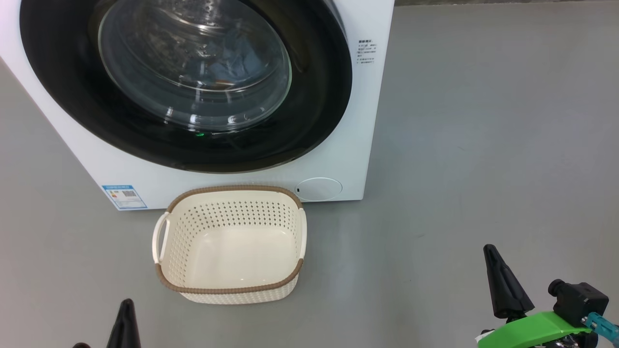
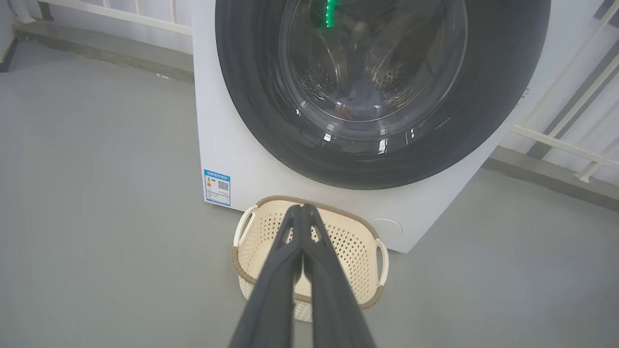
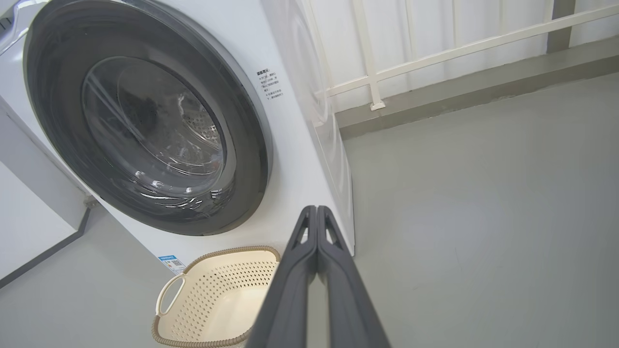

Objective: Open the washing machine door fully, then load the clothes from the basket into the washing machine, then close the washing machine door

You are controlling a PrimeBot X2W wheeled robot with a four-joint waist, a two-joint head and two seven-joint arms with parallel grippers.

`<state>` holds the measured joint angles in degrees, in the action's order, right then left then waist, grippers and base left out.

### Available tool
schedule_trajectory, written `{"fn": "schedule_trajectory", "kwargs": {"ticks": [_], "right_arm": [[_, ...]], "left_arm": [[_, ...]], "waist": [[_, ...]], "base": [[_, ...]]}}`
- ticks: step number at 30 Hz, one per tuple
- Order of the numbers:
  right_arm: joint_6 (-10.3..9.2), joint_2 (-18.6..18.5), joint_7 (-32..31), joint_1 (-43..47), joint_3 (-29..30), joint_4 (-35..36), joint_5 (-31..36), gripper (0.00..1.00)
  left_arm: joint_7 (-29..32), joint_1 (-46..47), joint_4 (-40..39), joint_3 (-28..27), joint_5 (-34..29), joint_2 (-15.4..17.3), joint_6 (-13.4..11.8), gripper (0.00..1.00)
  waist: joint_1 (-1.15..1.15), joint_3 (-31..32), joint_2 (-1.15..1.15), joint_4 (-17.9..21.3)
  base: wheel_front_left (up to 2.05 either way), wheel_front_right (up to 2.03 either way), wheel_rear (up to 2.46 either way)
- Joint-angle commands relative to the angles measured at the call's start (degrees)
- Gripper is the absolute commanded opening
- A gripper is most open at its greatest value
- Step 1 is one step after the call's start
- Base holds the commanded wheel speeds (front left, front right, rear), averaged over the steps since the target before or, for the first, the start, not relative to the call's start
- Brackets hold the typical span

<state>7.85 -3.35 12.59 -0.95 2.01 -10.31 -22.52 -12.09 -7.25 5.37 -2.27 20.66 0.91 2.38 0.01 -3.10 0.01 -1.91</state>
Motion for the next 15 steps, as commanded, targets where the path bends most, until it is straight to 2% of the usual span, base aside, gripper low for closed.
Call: {"fn": "schedule_trajectory", "kwargs": {"ticks": [1,15], "right_arm": [[-0.05,-0.3,-0.3,-1.3,0.0,1.2,-2.0,0.0],[-0.09,-0.4,-2.5,-1.8,0.3,0.5,-11.0,0.0]], "left_arm": [[0.3,1.6,-0.9,-0.6,1.7,0.7,0.6,0.0],[2.6,3.2,0.4,-1.1,10.8,0.9,1.2,0.0]], "waist": [[-0.01,0.0,-0.01,0.0],[-0.01,0.4,-0.01,0.3]], "base": [[0.0,0.0,0.0],[0.0,0.0,0.0]]}}
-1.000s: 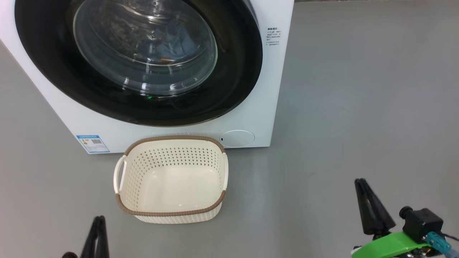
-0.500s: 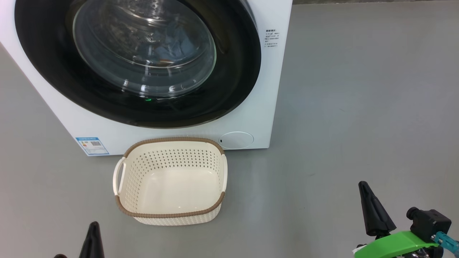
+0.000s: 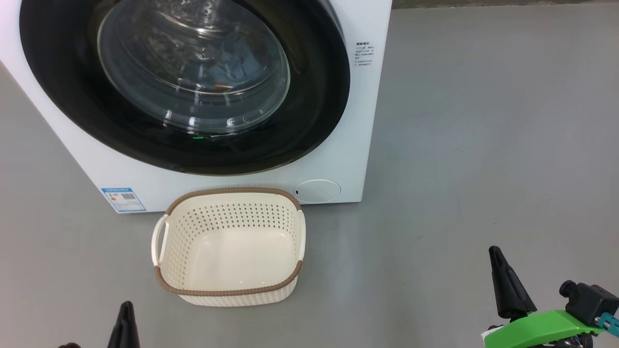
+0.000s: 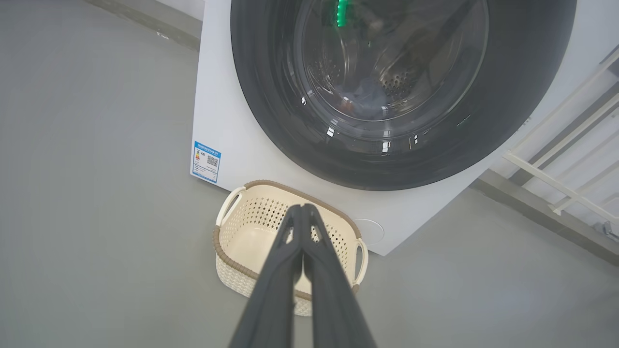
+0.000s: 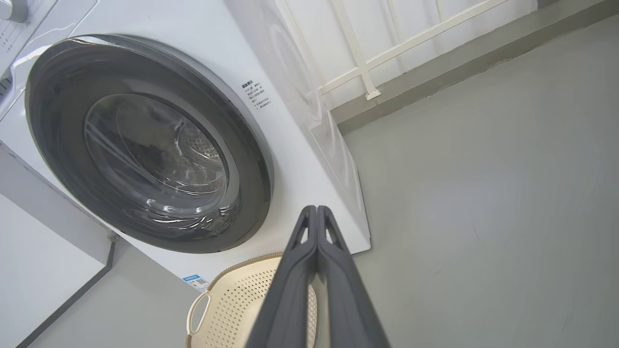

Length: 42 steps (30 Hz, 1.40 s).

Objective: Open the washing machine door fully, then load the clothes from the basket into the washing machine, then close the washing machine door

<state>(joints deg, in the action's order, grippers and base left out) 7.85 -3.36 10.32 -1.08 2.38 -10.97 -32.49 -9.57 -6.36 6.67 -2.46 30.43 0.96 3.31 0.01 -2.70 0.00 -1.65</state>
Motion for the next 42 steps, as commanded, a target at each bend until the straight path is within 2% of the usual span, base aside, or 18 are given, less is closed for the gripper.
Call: {"fn": "schedule_trajectory", "kwargs": {"ticks": [1,42], "right_arm": [[-0.09,-0.4,-0.4,-1.7,0.0,1.1,-1.6,0.0],[-0.21,-0.5,-7.0,-3.1,1.2,-0.6,-26.9,0.0]], "left_arm": [[0.2,2.4,-0.8,-0.9,1.6,0.8,0.3,0.0],[7.0,6.7,2.7,-2.2,27.4,1.4,1.9,0.0]], "waist": [[-0.01,0.0,0.0,0.0],[-0.01,1.1,0.0,0.7]], "base": [[0.0,0.0,0.0],[0.0,0.0,0.0]]}}
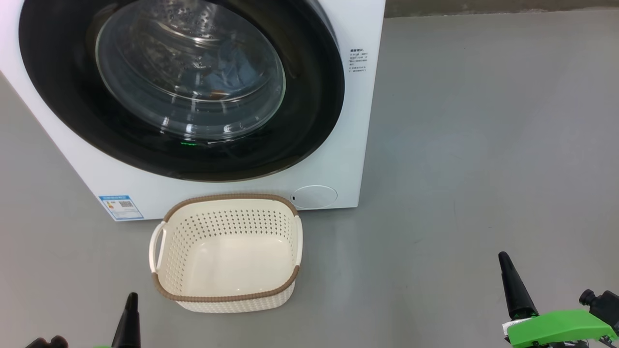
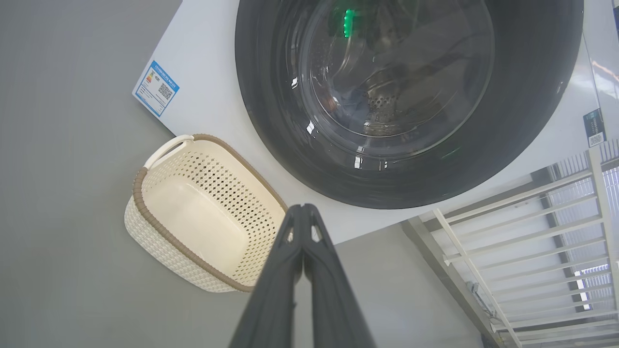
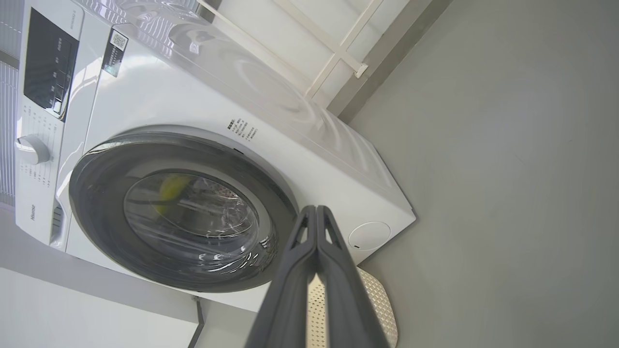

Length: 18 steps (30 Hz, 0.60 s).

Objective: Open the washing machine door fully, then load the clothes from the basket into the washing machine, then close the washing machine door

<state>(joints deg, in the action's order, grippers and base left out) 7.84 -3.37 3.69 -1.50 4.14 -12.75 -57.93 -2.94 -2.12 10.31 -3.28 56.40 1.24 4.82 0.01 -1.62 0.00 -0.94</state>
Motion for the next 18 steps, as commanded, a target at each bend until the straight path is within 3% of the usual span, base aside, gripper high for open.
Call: {"fn": "schedule_trajectory", "kwargs": {"ticks": [1,18], "right_arm": [[-0.2,-0.4,-0.5,-2.7,-0.5,1.1,-2.1,0.0],[-0.25,-0.4,-3.6,-3.3,0.2,0.3,-13.4,0.0]], "left_arm": [[0.5,2.6,-0.9,-1.4,2.0,1.1,0.5,0.0],[3.5,4.6,0.7,-2.0,13.6,1.3,1.2,0.0]], "waist": [[0.0,0.0,0.0,0.0],[0.0,0.5,0.0,0.3]], "base": [[0.0,0.0,0.0],[0.0,0.0,0.0]]}}
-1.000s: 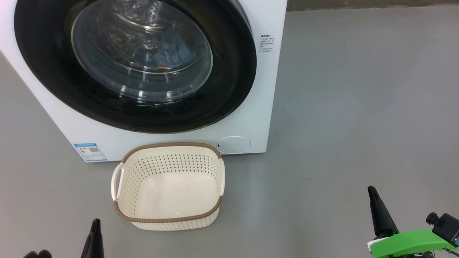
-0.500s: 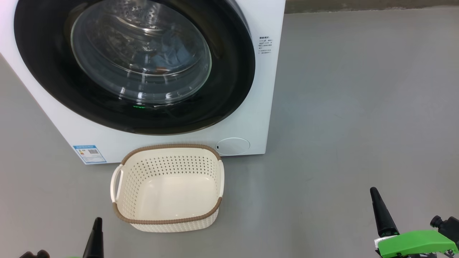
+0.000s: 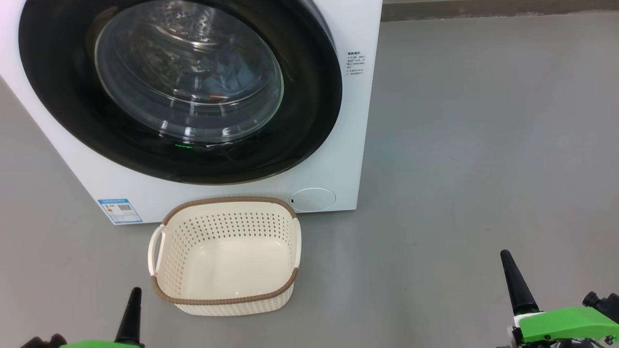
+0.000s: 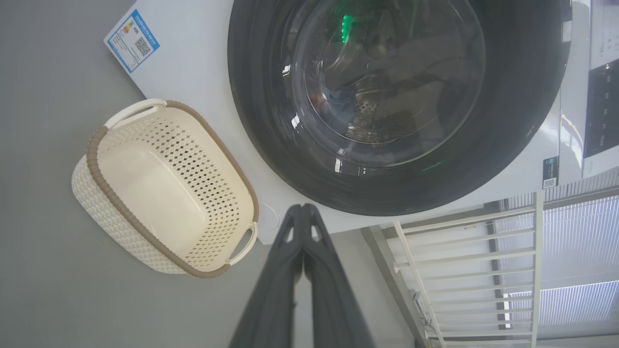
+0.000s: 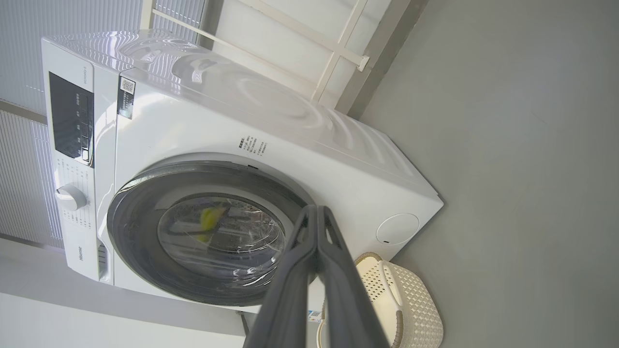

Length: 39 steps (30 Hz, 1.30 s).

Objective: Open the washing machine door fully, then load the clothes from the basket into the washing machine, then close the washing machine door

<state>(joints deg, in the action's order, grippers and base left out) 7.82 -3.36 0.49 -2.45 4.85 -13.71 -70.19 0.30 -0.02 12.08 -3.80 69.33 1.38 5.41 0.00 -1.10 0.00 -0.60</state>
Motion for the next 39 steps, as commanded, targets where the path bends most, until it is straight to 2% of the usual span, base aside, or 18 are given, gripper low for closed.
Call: {"fn": "schedule_trajectory", "kwargs": {"ticks": [1,34,39], "right_arm": [[-0.23,-0.4,-0.5,-2.4,-0.5,1.2,-1.8,0.0],[-0.33,-0.1,-6.2,-3.6,0.8,-0.3,-22.3,0.0],[-0.33,-0.1,-6.4,-3.7,0.9,-0.3,-22.6,0.0]], "left_arm": [[0.5,2.6,-1.0,-1.5,1.3,1.2,0.7,0.0],[6.0,6.2,1.9,-2.6,22.5,1.6,2.1,0.0],[6.1,6.2,2.0,-2.7,22.9,1.6,2.1,0.0]], "waist": [[0.0,0.0,0.0,0.0],[0.0,0.9,0.0,0.6],[0.0,0.9,0.0,0.6]], "base": [[0.0,0.0,0.0],[0.0,0.0,0.0],[0.0,0.0,0.0]]}}
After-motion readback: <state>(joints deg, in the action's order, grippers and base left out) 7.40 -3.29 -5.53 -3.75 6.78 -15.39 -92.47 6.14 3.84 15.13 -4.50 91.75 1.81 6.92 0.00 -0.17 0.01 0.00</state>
